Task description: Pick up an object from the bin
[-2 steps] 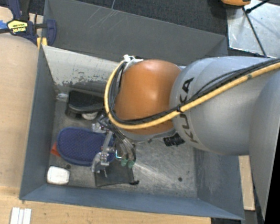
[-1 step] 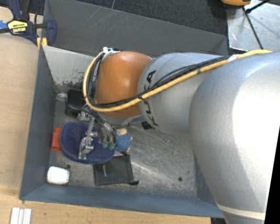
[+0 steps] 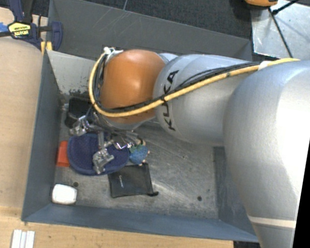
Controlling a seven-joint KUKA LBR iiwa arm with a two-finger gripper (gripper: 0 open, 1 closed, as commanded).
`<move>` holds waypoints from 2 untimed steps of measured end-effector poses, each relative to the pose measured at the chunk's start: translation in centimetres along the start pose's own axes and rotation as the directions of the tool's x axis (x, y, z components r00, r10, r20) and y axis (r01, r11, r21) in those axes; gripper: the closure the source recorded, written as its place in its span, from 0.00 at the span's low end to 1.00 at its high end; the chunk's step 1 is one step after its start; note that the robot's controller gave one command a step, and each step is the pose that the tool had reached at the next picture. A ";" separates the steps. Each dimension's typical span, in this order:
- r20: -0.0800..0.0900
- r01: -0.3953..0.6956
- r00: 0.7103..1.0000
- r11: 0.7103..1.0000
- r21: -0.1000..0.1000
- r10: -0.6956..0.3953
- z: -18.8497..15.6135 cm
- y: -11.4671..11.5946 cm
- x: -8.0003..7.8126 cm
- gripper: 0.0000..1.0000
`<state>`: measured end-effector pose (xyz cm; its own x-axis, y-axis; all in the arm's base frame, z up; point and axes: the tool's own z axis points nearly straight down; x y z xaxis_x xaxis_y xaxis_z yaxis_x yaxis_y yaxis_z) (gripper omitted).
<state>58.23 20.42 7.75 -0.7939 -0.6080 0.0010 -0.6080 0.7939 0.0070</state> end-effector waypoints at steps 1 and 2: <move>0.000 -0.001 1.000 1.000 0.003 0.001 -0.5 0.2 -0.2 0.00; -0.005 0.508 0.862 0.862 -0.008 -0.508 0.1 0.1 -2.1 0.00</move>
Offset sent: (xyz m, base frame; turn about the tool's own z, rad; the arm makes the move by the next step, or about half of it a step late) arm 0.0000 0.0000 0.0000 0.0000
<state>59.87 21.80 7.68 -0.3752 -0.9269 0.0024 -0.9268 0.3752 0.0147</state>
